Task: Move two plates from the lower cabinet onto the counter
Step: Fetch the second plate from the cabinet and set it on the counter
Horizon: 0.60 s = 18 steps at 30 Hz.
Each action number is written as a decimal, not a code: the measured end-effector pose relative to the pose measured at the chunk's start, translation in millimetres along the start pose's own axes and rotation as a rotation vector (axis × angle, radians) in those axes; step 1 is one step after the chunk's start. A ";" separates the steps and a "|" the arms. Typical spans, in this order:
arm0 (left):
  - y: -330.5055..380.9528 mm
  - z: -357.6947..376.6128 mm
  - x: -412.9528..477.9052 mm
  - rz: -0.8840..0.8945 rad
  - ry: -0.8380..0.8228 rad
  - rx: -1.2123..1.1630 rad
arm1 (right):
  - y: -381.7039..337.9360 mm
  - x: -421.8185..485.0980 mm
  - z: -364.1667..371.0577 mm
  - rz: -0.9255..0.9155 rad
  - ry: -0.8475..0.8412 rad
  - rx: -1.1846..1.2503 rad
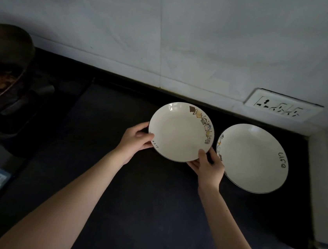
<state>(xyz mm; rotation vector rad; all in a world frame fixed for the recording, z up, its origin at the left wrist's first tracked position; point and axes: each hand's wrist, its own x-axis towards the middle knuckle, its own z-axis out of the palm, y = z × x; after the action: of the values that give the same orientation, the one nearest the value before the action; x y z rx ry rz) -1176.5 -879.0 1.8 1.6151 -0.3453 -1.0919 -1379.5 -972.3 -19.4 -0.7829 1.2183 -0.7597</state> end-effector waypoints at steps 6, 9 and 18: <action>3.1 -0.4 -0.5 -0.069 0.003 0.032 | -3.6 -3.4 -0.1 0.021 -0.005 -0.121; 13.0 4.0 -11.9 -0.083 0.071 0.169 | -11.4 -12.9 -3.9 0.045 0.015 -0.230; 29.6 -13.8 -179.8 0.072 0.150 0.239 | -40.1 -115.9 -56.2 -0.071 -0.343 -0.401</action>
<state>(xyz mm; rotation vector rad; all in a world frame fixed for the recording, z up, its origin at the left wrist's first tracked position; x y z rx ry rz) -1252.2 -754.4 111.9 1.8697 -0.4440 -0.8943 -1458.8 -901.9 64.1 -1.2371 1.0439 -0.4143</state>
